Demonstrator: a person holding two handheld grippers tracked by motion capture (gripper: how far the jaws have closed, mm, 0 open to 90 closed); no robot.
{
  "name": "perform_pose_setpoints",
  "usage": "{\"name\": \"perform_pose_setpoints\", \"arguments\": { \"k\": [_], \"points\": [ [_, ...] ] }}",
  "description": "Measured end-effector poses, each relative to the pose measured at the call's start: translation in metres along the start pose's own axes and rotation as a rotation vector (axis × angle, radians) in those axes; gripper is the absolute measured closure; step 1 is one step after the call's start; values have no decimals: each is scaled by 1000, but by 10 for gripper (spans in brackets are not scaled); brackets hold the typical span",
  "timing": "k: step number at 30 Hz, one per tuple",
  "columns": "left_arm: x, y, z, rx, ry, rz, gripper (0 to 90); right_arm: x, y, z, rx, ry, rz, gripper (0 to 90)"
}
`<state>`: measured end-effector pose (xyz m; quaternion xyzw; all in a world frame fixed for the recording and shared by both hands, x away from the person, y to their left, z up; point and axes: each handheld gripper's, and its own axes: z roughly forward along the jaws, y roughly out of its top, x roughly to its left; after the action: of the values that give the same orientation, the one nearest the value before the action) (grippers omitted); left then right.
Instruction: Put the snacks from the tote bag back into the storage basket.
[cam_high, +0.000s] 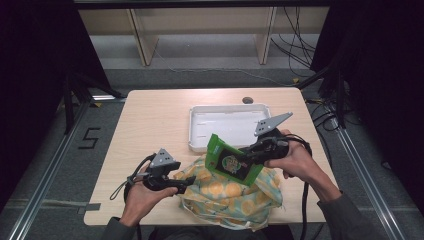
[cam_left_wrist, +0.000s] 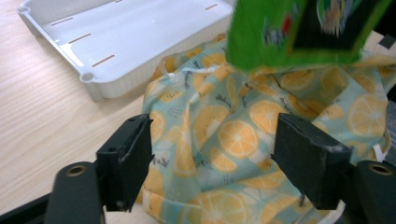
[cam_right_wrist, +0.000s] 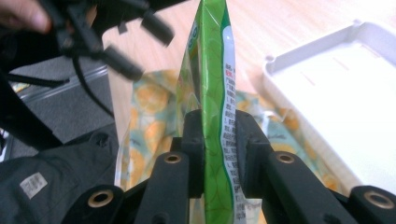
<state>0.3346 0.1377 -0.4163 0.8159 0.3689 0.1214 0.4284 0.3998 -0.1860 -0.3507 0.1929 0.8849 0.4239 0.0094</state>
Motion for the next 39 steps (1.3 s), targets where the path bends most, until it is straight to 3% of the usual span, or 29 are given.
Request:
{"name": "perform_pose_setpoints", "arguments": {
  "k": [2, 7, 17, 18, 20, 21, 25, 26, 27, 28, 33, 35, 36, 37, 39],
  "points": [
    [-2, -3, -2, 6, 11, 28, 255, -2, 2, -6, -18, -10, 0, 769],
    [-5, -8, -9, -3, 22, 9, 241, -9, 3, -14, -47, -27, 18, 770],
    [-6, -20, -24, -27, 40, 11, 219, -35, -8, -32, -75, -105, 117, 769],
    [-6, -22, -25, -21, 44, 10, 214, -40, -11, -34, -78, -112, 145, 770],
    [-6, -25, -27, -42, 46, -7, 214, -45, -13, -34, -100, -135, 128, 769],
    [-4, -27, -30, -27, 42, 12, 214, -47, -14, -36, -82, -128, 154, 770],
    [-6, -35, -31, -22, 44, -6, 213, -57, -20, -40, -88, -150, 177, 769],
    [-5, -37, -31, -12, 41, 4, 212, -58, -21, -38, -103, -150, 203, 769],
    [-8, -40, -28, -38, 39, -29, 212, -60, -22, -40, -94, -150, 202, 769],
    [-7, -41, -29, -5, 41, -7, 211, -62, -23, -39, -104, -166, 206, 770],
    [-12, -50, -26, -2, 65, 5, 208, -73, -26, -41, -104, -185, 231, 770],
    [-13, -53, -27, 7, 74, 17, 203, -77, -27, -42, -103, -202, 265, 769],
    [-12, -54, -28, 7, 70, 22, 200, -83, -28, -42, -114, -221, 238, 769],
    [-13, -55, -29, -1, 74, 3, 200, -85, -28, -42, -105, -213, 282, 769],
    [-13, -58, -30, -3, 73, -10, 198, -92, -29, -40, -122, -231, 296, 769]
  ]
}}
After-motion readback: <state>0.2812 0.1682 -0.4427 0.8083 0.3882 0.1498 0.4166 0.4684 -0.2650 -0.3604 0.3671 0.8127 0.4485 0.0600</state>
